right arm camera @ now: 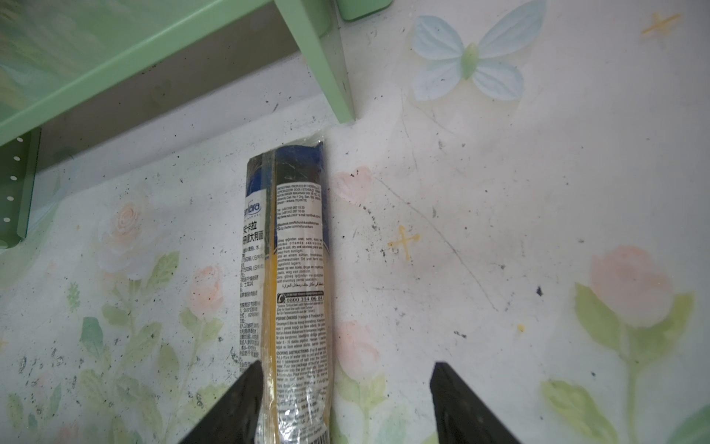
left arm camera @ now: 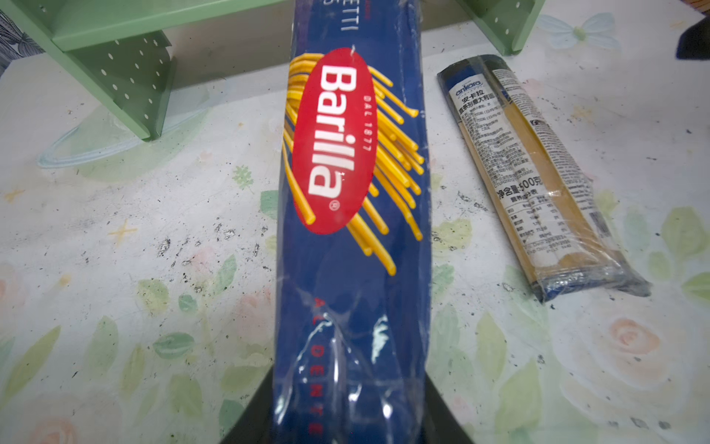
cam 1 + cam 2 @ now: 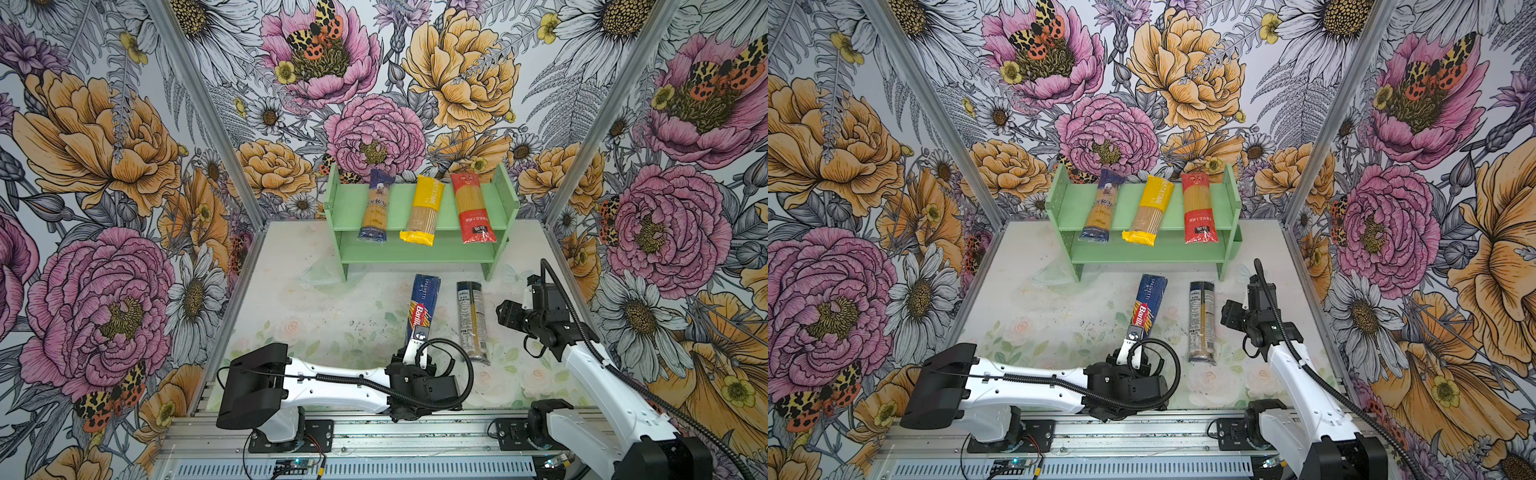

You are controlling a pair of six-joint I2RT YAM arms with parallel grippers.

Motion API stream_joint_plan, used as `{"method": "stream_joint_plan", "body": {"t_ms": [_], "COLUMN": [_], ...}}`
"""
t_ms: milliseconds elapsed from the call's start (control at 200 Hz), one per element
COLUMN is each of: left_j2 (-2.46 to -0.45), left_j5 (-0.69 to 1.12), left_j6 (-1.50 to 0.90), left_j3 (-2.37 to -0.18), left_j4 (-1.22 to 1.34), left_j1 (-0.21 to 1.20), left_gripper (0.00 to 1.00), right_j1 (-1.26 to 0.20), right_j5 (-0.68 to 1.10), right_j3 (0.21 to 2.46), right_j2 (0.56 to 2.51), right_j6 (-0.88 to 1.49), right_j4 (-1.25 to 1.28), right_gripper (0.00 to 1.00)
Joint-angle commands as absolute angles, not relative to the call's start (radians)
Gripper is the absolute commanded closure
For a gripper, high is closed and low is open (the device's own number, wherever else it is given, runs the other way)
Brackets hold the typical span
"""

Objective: Arrange pasta packages on shelves
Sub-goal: Pick up the pasta bag from the center of the table, then place the pasta bag on the shelf.

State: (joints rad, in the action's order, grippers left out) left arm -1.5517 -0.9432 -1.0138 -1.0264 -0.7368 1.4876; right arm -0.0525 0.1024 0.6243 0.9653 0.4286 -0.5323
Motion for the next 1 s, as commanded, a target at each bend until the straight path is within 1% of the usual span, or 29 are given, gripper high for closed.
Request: {"method": "stream_joint_plan", "body": {"t_ms": [0, 220, 355, 365, 445, 656, 996], "left_j2": [-1.466, -1.368, -1.346, -1.345, -1.347, -1.362, -1.452], "left_j5": [-1.11, -1.059, -1.018, -1.012, -0.979, -0.93, -0.866], "left_j6": [-0.989, -0.95, -0.895, -0.892, -0.876, -0.801, -0.687], "left_j3": [-1.049, -1.037, -1.051, -1.052, -1.058, -1.099, -1.18], "left_j4": [-0.693, -0.693, -0.694, -0.694, -0.694, -0.693, -0.658], "left_j1": [1.475, 1.385, 1.335, 1.309, 1.251, 1.153, 1.049], "left_gripper": [0.8, 0.8, 0.8, 0.8, 0.8, 0.8, 0.8], "right_j1": [-0.048, -0.048, -0.048, -0.047, -0.047, -0.047, -0.045], "right_j5": [0.087, 0.092, 0.094, 0.094, 0.095, 0.096, 0.092], "right_j3": [0.618, 0.622, 0.62, 0.62, 0.622, 0.621, 0.624], "right_j2": [0.969, 0.966, 0.963, 0.962, 0.96, 0.948, 0.964], "right_j6": [0.438, 0.439, 0.437, 0.437, 0.436, 0.434, 0.434], "right_j4": [-0.511, -0.511, -0.511, -0.51, -0.509, -0.509, -0.51], "right_gripper": [0.29, 0.29, 0.29, 0.29, 0.29, 0.29, 0.29]}}
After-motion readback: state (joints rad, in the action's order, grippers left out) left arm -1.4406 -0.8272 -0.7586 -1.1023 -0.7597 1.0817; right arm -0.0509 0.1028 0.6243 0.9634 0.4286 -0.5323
